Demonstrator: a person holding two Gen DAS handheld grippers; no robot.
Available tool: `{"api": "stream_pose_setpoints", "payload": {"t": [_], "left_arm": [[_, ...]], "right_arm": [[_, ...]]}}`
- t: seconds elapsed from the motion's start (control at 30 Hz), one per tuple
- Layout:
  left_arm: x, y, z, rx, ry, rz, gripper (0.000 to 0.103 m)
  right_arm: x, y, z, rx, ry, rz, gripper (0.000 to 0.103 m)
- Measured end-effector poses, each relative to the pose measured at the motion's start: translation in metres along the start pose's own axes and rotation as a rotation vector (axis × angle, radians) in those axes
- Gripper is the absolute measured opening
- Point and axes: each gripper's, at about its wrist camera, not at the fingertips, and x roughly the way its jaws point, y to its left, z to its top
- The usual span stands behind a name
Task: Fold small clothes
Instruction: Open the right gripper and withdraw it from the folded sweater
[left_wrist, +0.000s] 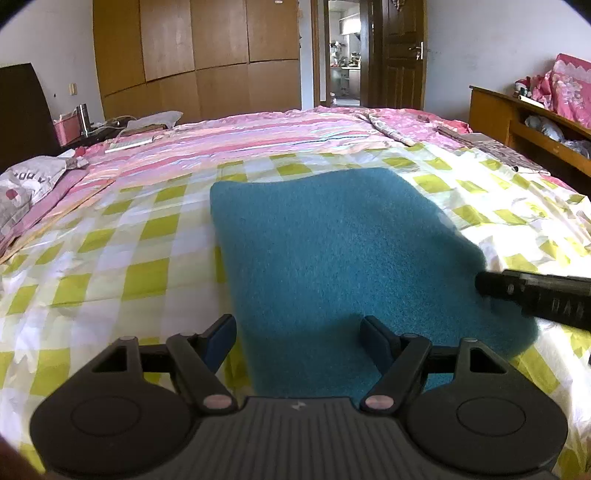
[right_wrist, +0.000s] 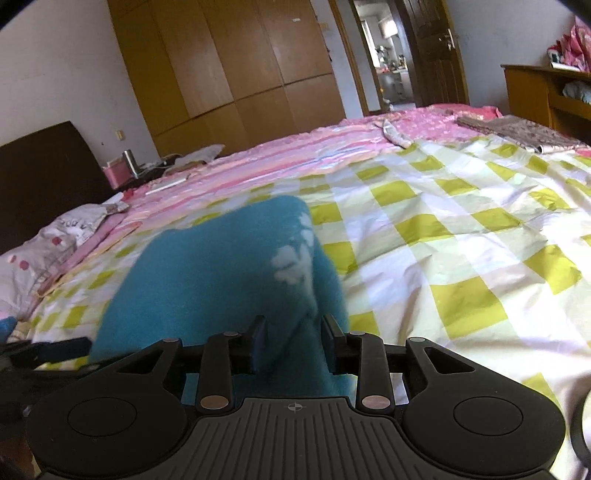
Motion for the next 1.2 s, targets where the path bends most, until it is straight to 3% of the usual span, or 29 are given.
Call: {"api": "stream_pose_setpoints", "payload": {"t": [0.4,0.6,1.2], "left_arm": [[0.004,0.0,-0.002,-0.03,0.025,0.008,0.081],[0.001,-0.002,0.0,-0.027,0.033,0.017,0.082],[-0.011,-0.007,-0.005,-0.019,0.039,0.019,0.084]], "right_arm": [[0.018,-0.004,-0.007,-0.019,0.045,-0.035,0.029],[0.002,-0.002,-0.01,0.026,0.021,-0.027,0.03],[-0.01,0.003,-0.018,0.002,0.018,-0.104,0.031]]}}
